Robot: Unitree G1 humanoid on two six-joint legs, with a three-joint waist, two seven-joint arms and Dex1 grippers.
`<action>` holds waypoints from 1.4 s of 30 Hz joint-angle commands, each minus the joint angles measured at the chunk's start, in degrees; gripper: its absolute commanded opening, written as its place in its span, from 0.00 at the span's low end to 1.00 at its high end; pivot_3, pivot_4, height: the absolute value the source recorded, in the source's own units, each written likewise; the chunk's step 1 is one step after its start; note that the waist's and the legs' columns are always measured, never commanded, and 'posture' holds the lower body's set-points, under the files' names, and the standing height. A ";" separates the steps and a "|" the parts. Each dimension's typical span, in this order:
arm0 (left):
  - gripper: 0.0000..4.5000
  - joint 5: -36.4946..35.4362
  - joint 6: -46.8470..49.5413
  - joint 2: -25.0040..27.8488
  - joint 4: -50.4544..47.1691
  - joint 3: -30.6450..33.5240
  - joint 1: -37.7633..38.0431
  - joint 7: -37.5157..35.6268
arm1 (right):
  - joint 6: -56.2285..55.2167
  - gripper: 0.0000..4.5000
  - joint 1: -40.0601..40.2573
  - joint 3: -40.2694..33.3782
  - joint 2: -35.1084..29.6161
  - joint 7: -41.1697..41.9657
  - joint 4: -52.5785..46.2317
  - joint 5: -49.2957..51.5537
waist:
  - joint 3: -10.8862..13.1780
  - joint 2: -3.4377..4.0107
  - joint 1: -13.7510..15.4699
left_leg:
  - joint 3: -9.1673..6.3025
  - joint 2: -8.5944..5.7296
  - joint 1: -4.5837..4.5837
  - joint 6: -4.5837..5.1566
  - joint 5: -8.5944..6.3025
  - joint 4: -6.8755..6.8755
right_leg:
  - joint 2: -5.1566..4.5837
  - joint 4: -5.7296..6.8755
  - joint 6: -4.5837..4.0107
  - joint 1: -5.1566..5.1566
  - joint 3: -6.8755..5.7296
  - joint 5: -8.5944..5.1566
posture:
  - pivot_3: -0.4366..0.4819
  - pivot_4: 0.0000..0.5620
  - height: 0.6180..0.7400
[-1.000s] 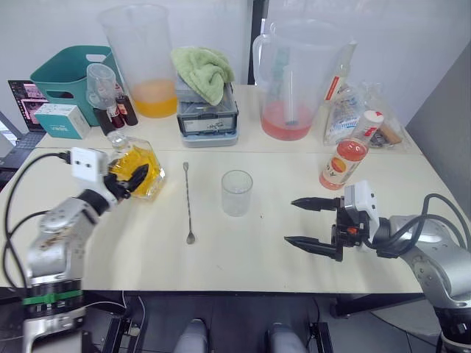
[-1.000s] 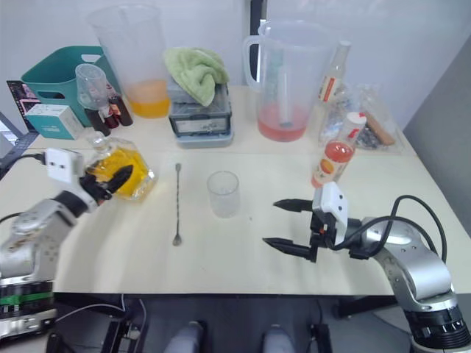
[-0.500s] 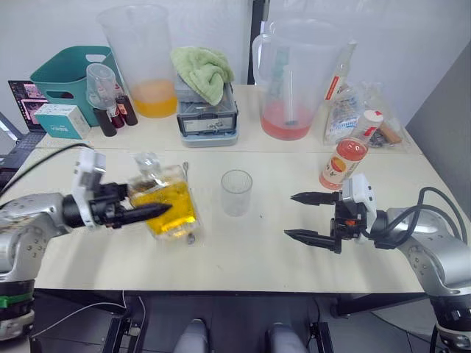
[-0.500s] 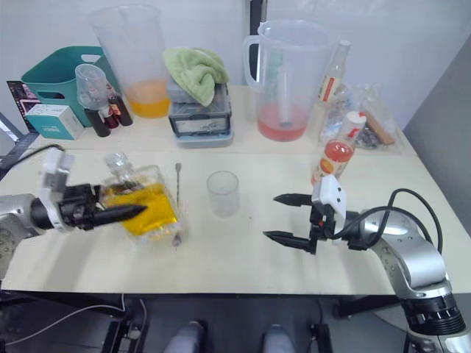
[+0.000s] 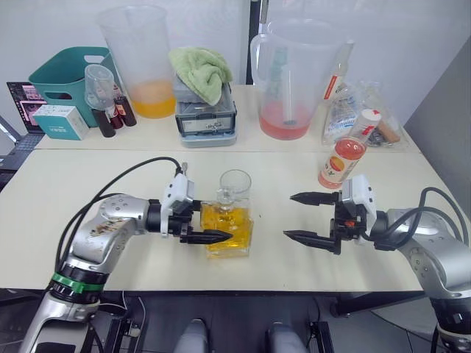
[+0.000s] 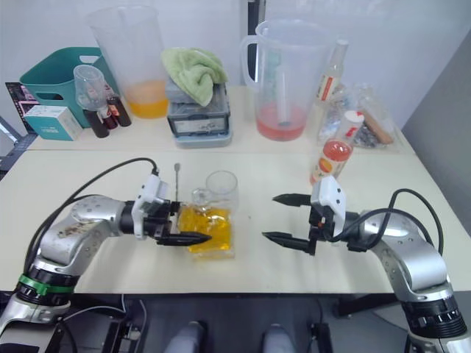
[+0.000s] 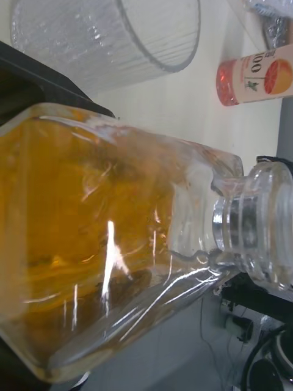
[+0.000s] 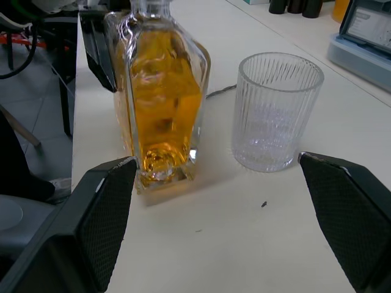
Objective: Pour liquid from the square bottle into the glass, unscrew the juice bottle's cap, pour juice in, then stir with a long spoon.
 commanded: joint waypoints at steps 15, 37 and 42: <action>1.00 4.12 -13.50 -2.58 4.53 -1.11 0.86 -4.59 | 1.02 1.00 1.18 -3.02 -1.40 -2.51 -3.60 1.52 | 0.00 0.01 0.14 | 0.00 -0.01 0.06 0.01 0.00 0.19 | 0.00 0.16 0.00 0.07 0.00 0.00 | 0.48 0.27 1.00; 0.88 -2.19 -3.64 -3.05 -1.22 0.21 0.08 -2.47 | 2.49 1.00 1.25 -3.32 -1.55 -3.40 -4.74 1.86 | -0.01 0.02 0.11 | -0.01 -0.01 0.09 0.01 -0.01 0.19 | 0.00 0.17 0.01 0.09 0.00 0.00 | 0.48 0.27 1.00; 0.63 0.15 -5.95 -3.09 -0.02 -0.60 0.16 -2.98 | 3.04 1.00 0.87 -3.33 -1.48 -3.82 -5.51 2.34 | -0.01 0.02 0.11 | -0.01 -0.01 0.10 0.02 -0.01 0.18 | 0.00 0.17 0.01 0.11 0.00 0.00 | 0.48 0.27 1.00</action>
